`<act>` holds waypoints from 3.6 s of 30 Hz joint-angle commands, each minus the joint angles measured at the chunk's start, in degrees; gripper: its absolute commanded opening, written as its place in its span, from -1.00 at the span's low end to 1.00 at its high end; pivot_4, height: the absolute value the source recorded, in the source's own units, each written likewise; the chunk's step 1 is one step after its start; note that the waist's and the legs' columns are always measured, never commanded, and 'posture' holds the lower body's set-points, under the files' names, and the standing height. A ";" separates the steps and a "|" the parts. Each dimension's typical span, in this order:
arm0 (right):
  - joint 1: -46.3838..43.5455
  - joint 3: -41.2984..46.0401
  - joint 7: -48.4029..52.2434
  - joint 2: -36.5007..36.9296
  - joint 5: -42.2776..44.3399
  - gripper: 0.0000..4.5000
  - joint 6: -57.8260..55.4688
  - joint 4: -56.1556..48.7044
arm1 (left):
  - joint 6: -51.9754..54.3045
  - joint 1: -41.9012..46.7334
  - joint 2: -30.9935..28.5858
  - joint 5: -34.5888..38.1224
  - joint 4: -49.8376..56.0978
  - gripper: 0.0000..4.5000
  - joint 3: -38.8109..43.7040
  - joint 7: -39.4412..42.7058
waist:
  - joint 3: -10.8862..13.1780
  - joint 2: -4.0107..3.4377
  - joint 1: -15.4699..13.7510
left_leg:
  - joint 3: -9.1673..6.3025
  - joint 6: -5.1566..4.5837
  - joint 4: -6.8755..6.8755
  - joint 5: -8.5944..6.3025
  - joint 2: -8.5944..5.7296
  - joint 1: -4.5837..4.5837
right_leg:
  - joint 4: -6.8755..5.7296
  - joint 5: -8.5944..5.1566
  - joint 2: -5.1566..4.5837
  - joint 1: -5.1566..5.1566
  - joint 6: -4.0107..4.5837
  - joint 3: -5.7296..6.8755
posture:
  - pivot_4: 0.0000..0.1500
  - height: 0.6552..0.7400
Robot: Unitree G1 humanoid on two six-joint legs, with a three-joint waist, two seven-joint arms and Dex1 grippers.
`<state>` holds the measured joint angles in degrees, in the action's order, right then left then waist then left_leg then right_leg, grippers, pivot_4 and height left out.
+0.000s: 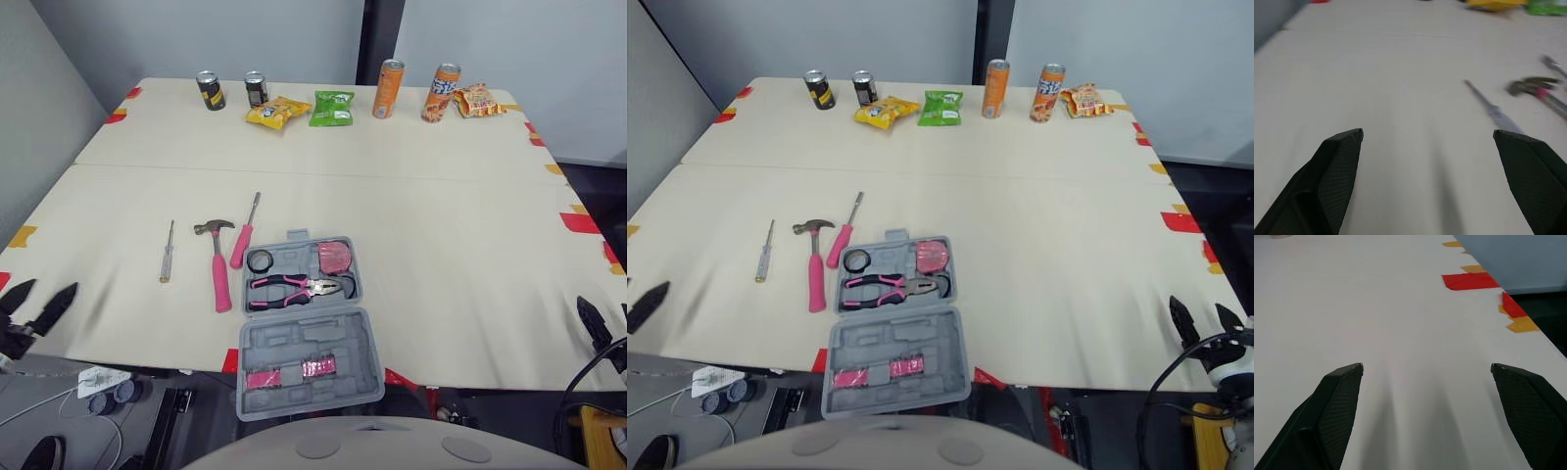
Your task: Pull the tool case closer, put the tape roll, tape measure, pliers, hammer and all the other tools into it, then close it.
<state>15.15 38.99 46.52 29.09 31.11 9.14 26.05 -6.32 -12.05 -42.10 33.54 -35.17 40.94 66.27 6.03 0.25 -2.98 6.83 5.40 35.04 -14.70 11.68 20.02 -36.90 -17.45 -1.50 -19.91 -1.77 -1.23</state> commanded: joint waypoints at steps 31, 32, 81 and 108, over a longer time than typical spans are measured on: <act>-20.99 -49.89 26.67 11.05 -17.70 -0.90 -11.05 -27.22 | -5.83 1.35 -1.77 -13.49 22.75 -1.00 -33.96 15.83 | 0.58 -0.05 0.09 | -0.03 0.22 0.05 0.18 -0.23 0.06 | -0.20 0.02 0.07 -0.15 -0.04 0.01 | 1.00 0.96; -21.31 -50.53 26.44 10.97 -18.36 -0.97 -11.20 -27.06 | -5.96 1.64 -1.70 -13.66 22.34 -1.00 -34.28 15.78 | 0.58 -0.06 0.05 | -0.04 0.22 0.06 0.18 -0.23 0.07 | -0.20 0.02 0.07 -0.15 -0.04 0.02 | 1.00 0.96; -27.17 -61.00 19.14 3.28 -30.03 -0.97 -10.05 -21.81 | -4.27 5.94 1.27 -18.20 21.29 -1.00 -42.42 9.62 | 0.47 -0.09 0.35 | -0.01 0.28 0.09 0.20 -0.24 -0.01 | -0.32 0.03 0.06 -0.07 -0.03 -0.02 | 1.00 0.96; -24.74 -58.36 19.86 6.10 -26.93 -0.97 -14.35 -27.83 | 4.29 10.98 7.36 -19.17 28.58 -1.00 -45.83 3.56 | 0.46 -0.17 -0.99 | -0.01 0.28 0.12 0.21 -0.37 0.04 | -0.24 0.05 -0.08 -0.05 -0.08 -0.04 | 1.00 0.96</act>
<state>-10.40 -19.33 66.71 35.43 2.99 -5.03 0.76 -3.15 -2.99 -36.47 14.89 -9.14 -3.08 72.23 6.49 0.08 -3.97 6.82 5.69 35.17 -14.49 11.31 20.06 -37.14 -17.39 -1.58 -19.96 -1.87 -1.27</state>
